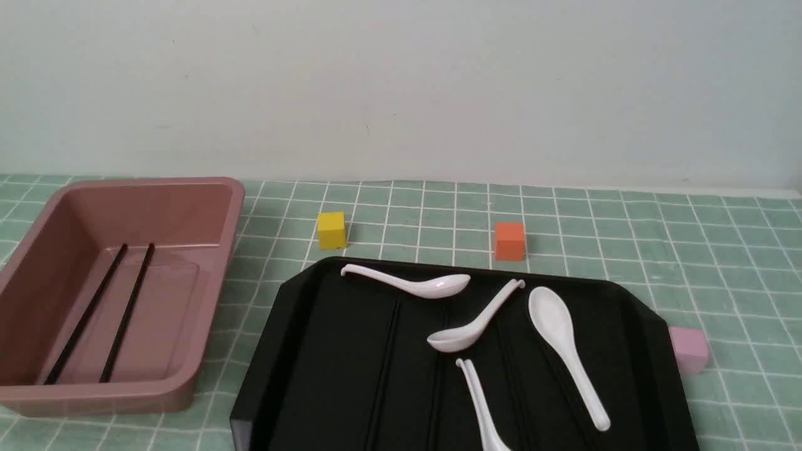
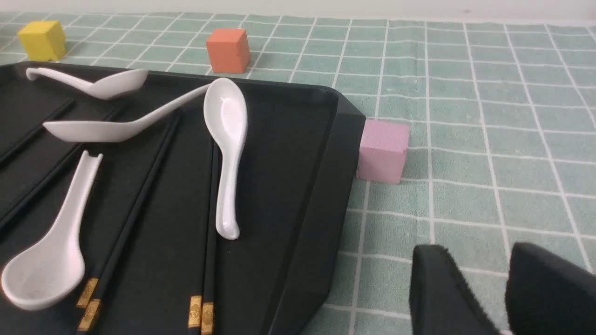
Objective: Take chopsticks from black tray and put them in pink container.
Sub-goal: 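Reach over to the black tray and grasp a pair of chopsticks with the left gripper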
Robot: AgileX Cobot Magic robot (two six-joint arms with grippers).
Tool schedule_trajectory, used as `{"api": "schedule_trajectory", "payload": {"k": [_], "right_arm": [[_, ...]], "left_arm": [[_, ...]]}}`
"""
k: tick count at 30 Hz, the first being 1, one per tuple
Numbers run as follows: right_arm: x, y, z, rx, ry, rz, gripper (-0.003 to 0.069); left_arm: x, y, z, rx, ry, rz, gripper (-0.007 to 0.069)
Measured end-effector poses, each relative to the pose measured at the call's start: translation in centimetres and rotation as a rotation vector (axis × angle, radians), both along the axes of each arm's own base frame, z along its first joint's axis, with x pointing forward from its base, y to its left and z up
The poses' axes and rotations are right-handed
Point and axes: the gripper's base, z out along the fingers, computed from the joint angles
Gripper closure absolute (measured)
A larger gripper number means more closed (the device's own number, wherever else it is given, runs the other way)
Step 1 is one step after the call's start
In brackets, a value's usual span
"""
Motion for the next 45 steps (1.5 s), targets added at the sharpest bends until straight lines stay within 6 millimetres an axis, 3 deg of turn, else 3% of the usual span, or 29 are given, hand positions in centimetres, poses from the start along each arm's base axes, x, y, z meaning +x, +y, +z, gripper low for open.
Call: {"api": "schedule_trajectory", "payload": {"k": [28, 31, 37, 45], "right_arm": [[0.0, 0.0, 0.0, 0.000, 0.000, 0.000, 0.0419], [0.0, 0.0, 0.0, 0.000, 0.000, 0.000, 0.0419], [0.0, 0.0, 0.0, 0.000, 0.000, 0.000, 0.0419], [0.0, 0.0, 0.0, 0.000, 0.000, 0.000, 0.0419]], "left_arm": [[0.0, 0.0, 0.0, -0.018, 0.002, 0.002, 0.0585], [-0.1, -0.5, 0.0, -0.225, 0.030, 0.020, 0.0581], [-0.2, -1.8, 0.6, -0.909, 0.147, 0.078, 0.0573], [0.0, -1.8, 1.6, -1.221, 0.119, 0.105, 0.0566]]}}
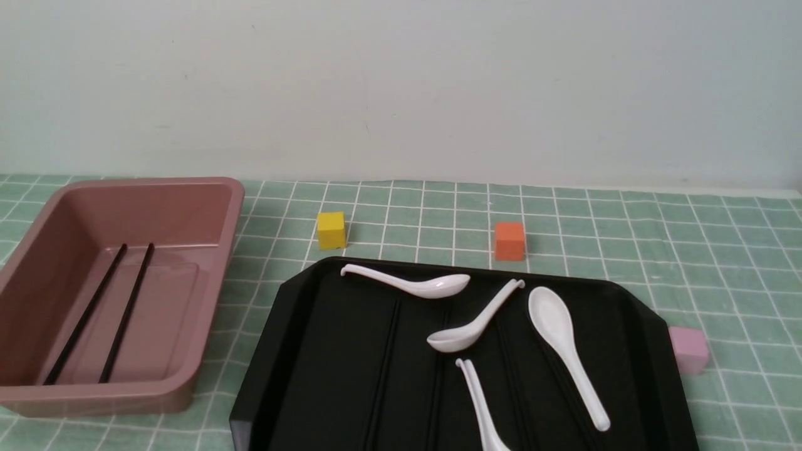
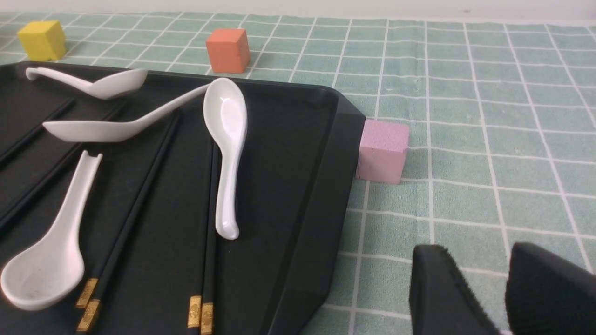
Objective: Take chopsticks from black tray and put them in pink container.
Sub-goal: 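Reach over to the black tray and grasp a pair of chopsticks with the left gripper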
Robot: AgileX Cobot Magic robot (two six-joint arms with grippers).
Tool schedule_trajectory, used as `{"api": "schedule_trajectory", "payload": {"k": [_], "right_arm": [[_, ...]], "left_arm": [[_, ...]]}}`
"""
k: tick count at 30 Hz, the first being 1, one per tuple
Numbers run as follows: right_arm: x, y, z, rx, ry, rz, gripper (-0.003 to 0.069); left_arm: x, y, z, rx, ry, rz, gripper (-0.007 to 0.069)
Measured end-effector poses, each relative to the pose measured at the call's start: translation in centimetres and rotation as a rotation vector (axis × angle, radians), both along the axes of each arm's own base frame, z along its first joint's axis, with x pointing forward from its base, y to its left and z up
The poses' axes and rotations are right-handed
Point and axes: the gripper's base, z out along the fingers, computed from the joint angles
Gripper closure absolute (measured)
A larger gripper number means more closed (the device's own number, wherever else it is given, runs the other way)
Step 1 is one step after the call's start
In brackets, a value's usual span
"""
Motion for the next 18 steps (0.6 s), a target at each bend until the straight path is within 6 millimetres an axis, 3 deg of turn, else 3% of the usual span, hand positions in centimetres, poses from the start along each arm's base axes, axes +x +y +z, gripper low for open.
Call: {"api": "schedule_trajectory", "payload": {"k": [4, 6, 9, 11, 13, 18], "right_arm": [[0.0, 0.0, 0.0, 0.000, 0.000, 0.000, 0.0419], [0.0, 0.0, 0.0, 0.000, 0.000, 0.000, 0.0419], [0.0, 0.0, 0.0, 0.000, 0.000, 0.000, 0.0419], [0.0, 0.0, 0.0, 0.000, 0.000, 0.000, 0.0419], [0.0, 0.0, 0.0, 0.000, 0.000, 0.000, 0.0419], [0.0, 0.0, 0.0, 0.000, 0.000, 0.000, 0.0419]], "left_arm": [[-0.1, 0.2, 1.8, 0.006, -0.080, 0.024, 0.0587], [-0.8, 0.1, 5.5, 0.128, -0.190, -0.013, 0.0637], [-1.0, -0.5, 9.8, 0.330, -0.215, -0.106, 0.0637], [-0.2, -1.1, 12.1, 0.509, -0.123, -0.222, 0.0637], [1.6, -1.6, 13.2, 0.661, 0.074, -0.383, 0.0637], [6.7, -1.6, 12.3, 0.859, 0.535, -0.679, 0.0637]]}}
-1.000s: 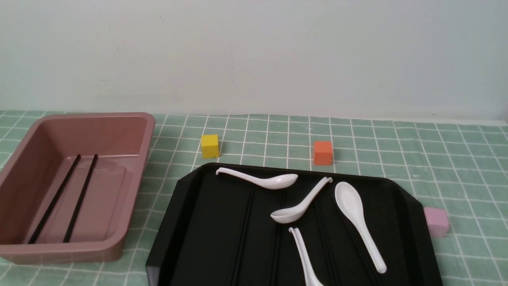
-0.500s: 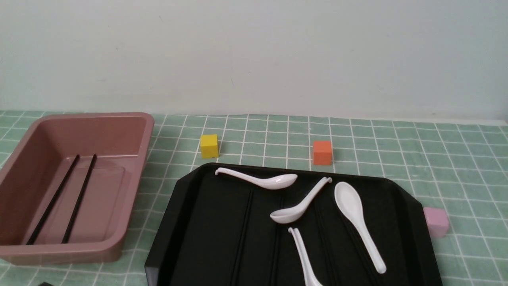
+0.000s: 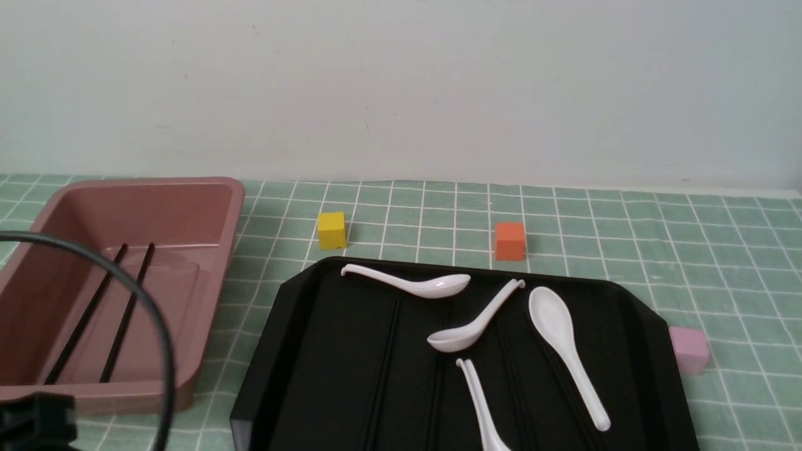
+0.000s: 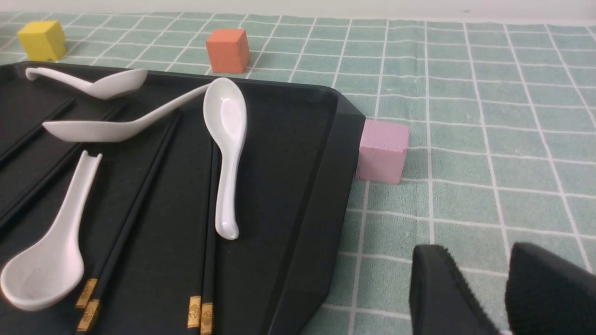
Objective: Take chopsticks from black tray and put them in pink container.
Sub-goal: 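Reach over to the black tray and grasp a pair of chopsticks with the left gripper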
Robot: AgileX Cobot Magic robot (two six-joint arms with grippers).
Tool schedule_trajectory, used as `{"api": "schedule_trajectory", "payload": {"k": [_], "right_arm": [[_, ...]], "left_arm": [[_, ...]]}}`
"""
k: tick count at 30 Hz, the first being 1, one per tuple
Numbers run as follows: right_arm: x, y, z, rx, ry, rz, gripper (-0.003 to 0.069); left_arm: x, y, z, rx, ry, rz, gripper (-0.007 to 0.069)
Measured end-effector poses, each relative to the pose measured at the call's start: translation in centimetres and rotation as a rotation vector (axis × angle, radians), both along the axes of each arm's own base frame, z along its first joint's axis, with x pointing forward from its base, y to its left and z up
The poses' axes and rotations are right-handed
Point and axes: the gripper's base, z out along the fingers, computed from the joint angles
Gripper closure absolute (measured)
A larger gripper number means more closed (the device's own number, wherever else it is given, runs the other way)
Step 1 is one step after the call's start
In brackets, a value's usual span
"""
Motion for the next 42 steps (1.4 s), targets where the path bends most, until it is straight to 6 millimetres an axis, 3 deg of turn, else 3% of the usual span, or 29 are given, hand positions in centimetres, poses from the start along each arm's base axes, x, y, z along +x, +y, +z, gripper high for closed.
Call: {"api": "schedule_trajectory", "payload": {"k": [5, 13, 18, 23, 26, 30, 36, 42], "right_arm": [[0.0, 0.0, 0.0, 0.000, 0.000, 0.000, 0.0419], [0.0, 0.0, 0.0, 0.000, 0.000, 0.000, 0.0419], [0.0, 0.0, 0.0, 0.000, 0.000, 0.000, 0.0419], [0.0, 0.0, 0.0, 0.000, 0.000, 0.000, 0.0419], [0.0, 0.0, 0.0, 0.000, 0.000, 0.000, 0.0419], [0.0, 0.0, 0.0, 0.000, 0.000, 0.000, 0.0419], [0.0, 0.0, 0.0, 0.000, 0.000, 0.000, 0.0419], [0.0, 0.0, 0.0, 0.000, 0.000, 0.000, 0.0419]], "left_arm": [[4.1, -0.5, -1.9, 0.046, 0.174, -0.068, 0.0637], [6.1, -1.4, -2.9, 0.004, 0.169, -0.067, 0.0629], [7.1, -5.5, -4.4, 0.015, 0.200, -0.183, 0.0546], [9.3, -10.8, -6.1, 0.113, 0.229, -0.283, 0.0410], [10.2, -13.0, -6.9, 0.173, 0.231, -0.309, 0.0341], [13.1, -17.7, -9.6, 0.282, 0.206, -0.332, 0.0236], [15.7, -19.5, -12.7, 0.366, 0.201, -0.310, 0.0228], [16.7, -19.9, -15.6, 0.427, 0.208, -0.327, 0.0228]]}}
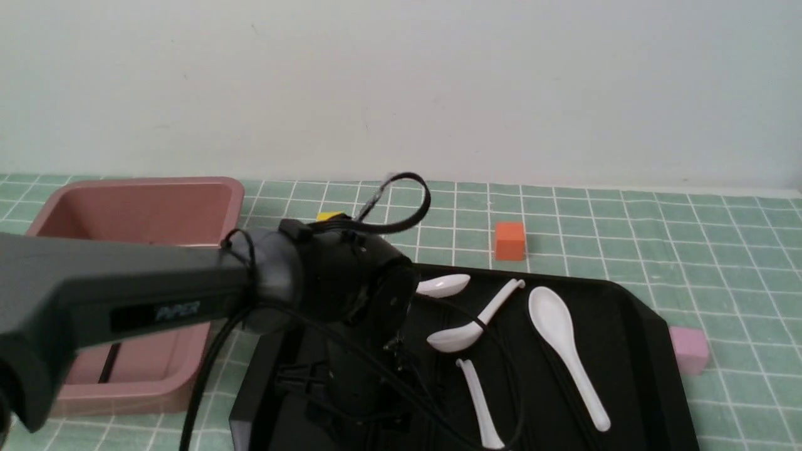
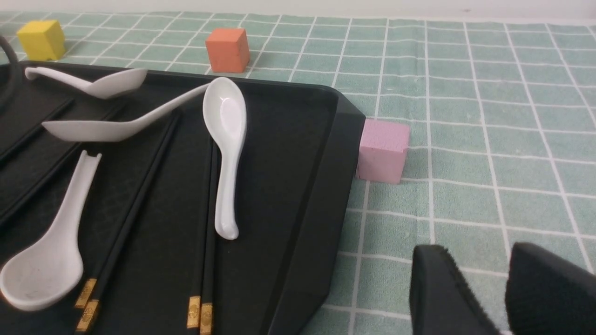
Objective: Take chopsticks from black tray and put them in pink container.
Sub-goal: 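Reach over to the black tray and grasp a pair of chopsticks with the left gripper, then place the chopsticks into the pink bin with the left gripper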
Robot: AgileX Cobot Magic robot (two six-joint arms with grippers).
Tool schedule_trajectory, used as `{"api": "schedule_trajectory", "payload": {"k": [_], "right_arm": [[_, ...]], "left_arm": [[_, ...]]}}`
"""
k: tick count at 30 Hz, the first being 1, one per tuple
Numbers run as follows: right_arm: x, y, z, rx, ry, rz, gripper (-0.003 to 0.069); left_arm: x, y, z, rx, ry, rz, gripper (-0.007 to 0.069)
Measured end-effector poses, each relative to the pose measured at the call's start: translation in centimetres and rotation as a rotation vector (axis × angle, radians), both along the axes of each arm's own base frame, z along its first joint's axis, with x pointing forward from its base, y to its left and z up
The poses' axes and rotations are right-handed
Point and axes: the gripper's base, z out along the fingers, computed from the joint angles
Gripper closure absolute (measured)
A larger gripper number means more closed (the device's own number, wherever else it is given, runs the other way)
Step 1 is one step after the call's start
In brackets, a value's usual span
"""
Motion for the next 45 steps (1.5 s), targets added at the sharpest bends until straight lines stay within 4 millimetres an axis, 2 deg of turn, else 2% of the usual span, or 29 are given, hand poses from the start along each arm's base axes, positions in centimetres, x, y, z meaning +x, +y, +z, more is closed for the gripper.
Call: {"api": "schedule_trajectory", "payload": {"k": [3, 5, 7, 8, 10, 16, 18, 20, 21, 23, 25, 28, 30, 33, 35, 38, 43, 45], "right_arm": [[0.0, 0.0, 0.0, 0.000, 0.000, 0.000, 0.0419], [0.0, 0.0, 0.0, 0.000, 0.000, 0.000, 0.0419], [0.0, 0.0, 0.0, 0.000, 0.000, 0.000, 0.0419], [0.0, 0.0, 0.0, 0.000, 0.000, 0.000, 0.0419], [0.0, 0.0, 0.0, 0.000, 0.000, 0.000, 0.0419], [0.0, 0.0, 0.0, 0.000, 0.000, 0.000, 0.0419], [0.0, 0.0, 0.0, 0.000, 0.000, 0.000, 0.0419], [0.0, 0.0, 0.0, 0.000, 0.000, 0.000, 0.0419], [0.0, 0.0, 0.0, 0.000, 0.000, 0.000, 0.0419], [0.0, 0.0, 0.0, 0.000, 0.000, 0.000, 0.0419], [0.0, 0.0, 0.0, 0.000, 0.000, 0.000, 0.0419], [0.0, 0.0, 0.0, 0.000, 0.000, 0.000, 0.0419], [0.0, 0.0, 0.0, 0.000, 0.000, 0.000, 0.0419], [0.0, 0.0, 0.0, 0.000, 0.000, 0.000, 0.0419], [0.0, 0.0, 0.0, 0.000, 0.000, 0.000, 0.0419], [0.0, 0.0, 0.0, 0.000, 0.000, 0.000, 0.0419], [0.0, 0.0, 0.0, 0.000, 0.000, 0.000, 0.0419], [0.0, 0.0, 0.0, 0.000, 0.000, 0.000, 0.0419]], "left_arm": [[0.2, -0.2, -0.4, 0.000, -0.001, -0.001, 0.0237], [0.3, -0.3, -0.5, 0.003, 0.003, -0.002, 0.0274], [0.3, -0.3, -0.6, 0.001, 0.008, -0.009, 0.0363], [0.3, -0.3, -0.6, -0.001, 0.007, -0.010, 0.0373], [0.2, -0.6, -0.6, -0.007, 0.012, -0.012, 0.0517], [-0.3, 0.2, 0.5, 0.032, 0.025, -0.003, 0.0510], [-0.7, 0.9, 2.1, 0.037, 0.021, 0.003, 0.0510], [-1.1, 1.7, 4.7, 0.011, -0.010, 0.018, 0.0510], [-1.2, 2.7, 6.9, -0.022, -0.043, 0.042, 0.0510], [-1.1, 4.7, 9.6, -0.061, -0.092, 0.089, 0.0510], [-0.8, 6.4, 11.2, -0.080, -0.125, 0.126, 0.0510], [0.3, 12.9, 14.6, -0.096, -0.211, 0.235, 0.0510], [0.6, 15.0, 15.1, -0.084, -0.224, 0.261, 0.0510], [1.9, 20.0, 14.8, -0.037, -0.214, 0.265, 0.0510], [2.9, 21.7, 13.9, -0.038, -0.209, 0.264, 0.0510], [4.4, 22.9, 11.9, -0.029, -0.200, 0.237, 0.0510], [6.4, 23.5, 8.6, 0.024, -0.174, 0.194, 0.0506], [6.9, 23.6, 7.4, 0.040, -0.153, 0.185, 0.0477]]}}
